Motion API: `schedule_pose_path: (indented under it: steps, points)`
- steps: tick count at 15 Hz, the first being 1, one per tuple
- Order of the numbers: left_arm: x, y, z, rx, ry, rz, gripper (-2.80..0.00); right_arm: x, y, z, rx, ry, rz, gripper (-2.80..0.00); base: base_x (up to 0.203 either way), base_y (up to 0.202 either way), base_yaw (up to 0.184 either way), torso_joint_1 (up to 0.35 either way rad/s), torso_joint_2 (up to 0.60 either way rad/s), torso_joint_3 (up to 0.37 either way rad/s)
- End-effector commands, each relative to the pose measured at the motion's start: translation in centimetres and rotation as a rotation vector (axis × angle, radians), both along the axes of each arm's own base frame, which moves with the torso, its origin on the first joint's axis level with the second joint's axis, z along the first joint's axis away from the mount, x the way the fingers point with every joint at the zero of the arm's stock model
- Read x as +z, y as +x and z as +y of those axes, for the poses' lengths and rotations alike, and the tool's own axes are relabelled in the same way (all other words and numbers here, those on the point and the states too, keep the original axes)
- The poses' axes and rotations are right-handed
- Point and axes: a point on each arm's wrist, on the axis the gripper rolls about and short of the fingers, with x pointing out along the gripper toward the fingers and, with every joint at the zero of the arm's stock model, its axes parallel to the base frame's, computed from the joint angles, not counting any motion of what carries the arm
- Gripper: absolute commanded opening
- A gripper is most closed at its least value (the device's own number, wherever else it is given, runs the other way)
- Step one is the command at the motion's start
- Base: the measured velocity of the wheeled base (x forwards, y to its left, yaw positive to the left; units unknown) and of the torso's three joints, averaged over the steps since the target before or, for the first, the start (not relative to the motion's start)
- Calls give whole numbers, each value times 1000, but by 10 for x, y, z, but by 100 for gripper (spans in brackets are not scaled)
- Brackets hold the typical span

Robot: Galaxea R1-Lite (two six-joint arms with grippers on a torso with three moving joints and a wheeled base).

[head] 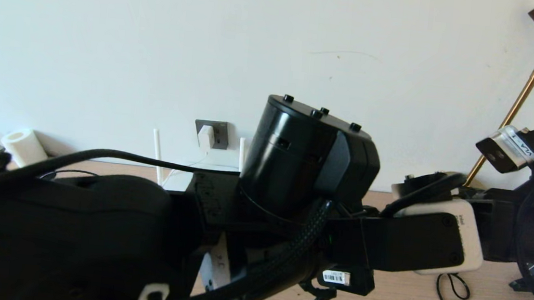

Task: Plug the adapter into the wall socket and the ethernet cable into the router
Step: Plug cable into router interface

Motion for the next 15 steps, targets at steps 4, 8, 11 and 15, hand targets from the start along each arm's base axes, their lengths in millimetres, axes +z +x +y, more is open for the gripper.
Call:
schedule_pose_path:
  steps: [4, 8, 11, 15]
  points:
    - [-3, 0, -2, -4, 6, -1, -280, -1, -1, 0, 2, 2, 6, -280, 0, 0, 0, 0, 0, 0]
    - [-5, 0, -3, -4, 11, 2, -280, -4, -3, -1, 1, -1, 17, -280, 0, 0, 0, 0, 0, 0]
    - [-4, 0, -2, -3, 11, -1, 0, -4, -4, -1, -2, 1, 23, -280, 0, 0, 0, 0, 0, 0]
    - [0, -8, 15, 2, -3, -14, 0, 1, -8, -2, -39, 35, 80, -280, 0, 0, 0, 0, 0, 0]
